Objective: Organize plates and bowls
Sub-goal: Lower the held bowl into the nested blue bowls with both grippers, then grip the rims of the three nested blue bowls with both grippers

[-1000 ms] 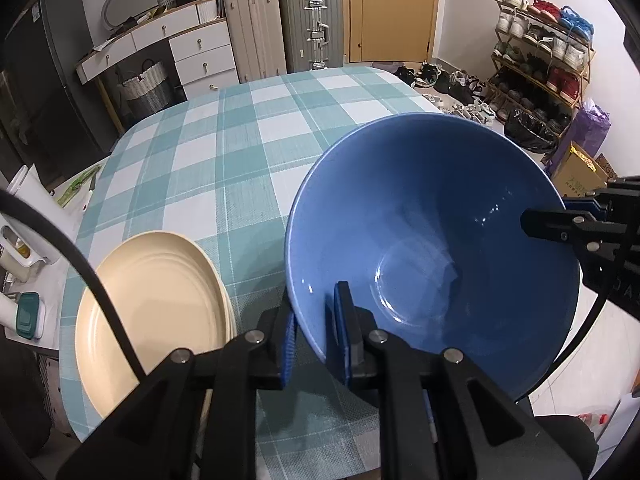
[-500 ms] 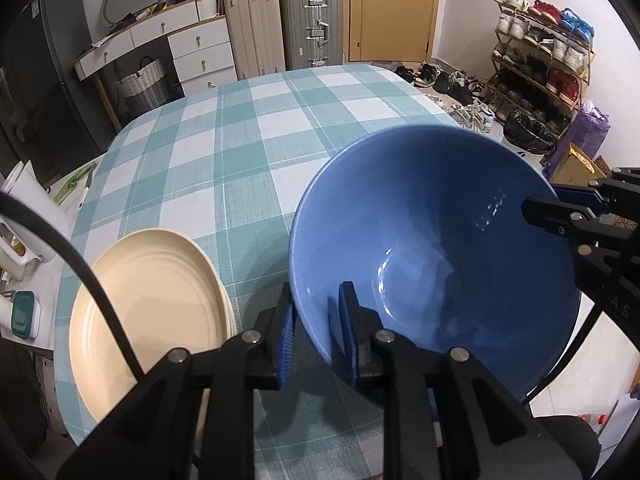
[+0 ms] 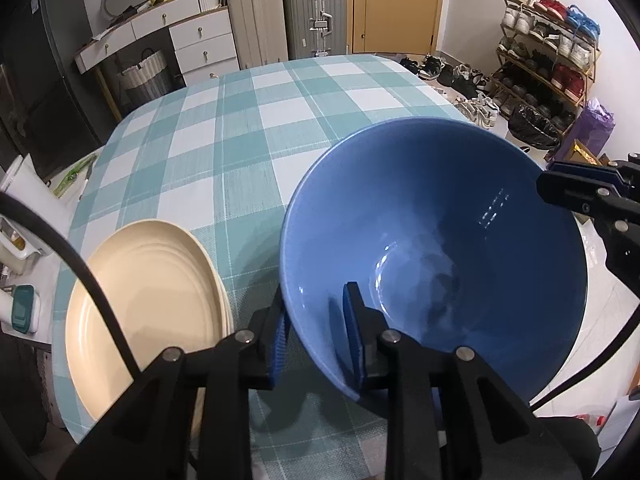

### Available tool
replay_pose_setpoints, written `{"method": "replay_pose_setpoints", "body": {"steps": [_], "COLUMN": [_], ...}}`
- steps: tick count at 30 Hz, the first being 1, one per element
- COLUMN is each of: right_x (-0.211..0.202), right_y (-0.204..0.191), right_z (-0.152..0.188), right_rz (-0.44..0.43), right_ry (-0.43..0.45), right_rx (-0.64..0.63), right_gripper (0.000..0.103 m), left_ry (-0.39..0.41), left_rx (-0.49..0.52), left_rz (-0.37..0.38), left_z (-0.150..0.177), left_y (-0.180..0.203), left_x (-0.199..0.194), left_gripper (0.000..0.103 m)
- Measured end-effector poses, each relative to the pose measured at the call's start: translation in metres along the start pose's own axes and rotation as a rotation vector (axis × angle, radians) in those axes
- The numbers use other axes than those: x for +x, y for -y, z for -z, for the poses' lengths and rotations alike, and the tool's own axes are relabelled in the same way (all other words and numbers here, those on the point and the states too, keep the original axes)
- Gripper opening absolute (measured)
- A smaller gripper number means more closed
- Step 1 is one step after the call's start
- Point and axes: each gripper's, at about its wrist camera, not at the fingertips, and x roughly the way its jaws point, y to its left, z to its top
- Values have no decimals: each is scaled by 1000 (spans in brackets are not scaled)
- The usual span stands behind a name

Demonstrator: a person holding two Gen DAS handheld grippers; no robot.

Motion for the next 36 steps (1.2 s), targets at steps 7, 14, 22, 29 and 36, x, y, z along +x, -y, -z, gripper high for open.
{"method": "replay_pose_setpoints", "body": {"steps": [7,14,22,29,36], "right_x": [-2,24,50,49,60], "right_y": [11,47,70,65,71], "right_z": [0,18,53,61,71], "right_rz": [-2,-75,-263,-296,-331], "right_ry": [30,31,68,83,27], "right_rx": [78,377,692,642,688], "right_gripper": [12,30,47,51,51], "left_ry": [7,-43,-52,-32,-56], "left_rx": [-18,-105,-128,-47,-103], "left_rz": [47,136,148,128,156], "left_z": [-5,-5,-4,-6,-7], "left_y": [1,-10,-6,14,9], "left_x": [-5,4,15,4,10], "left_gripper": [40,49,54,55,56]}}
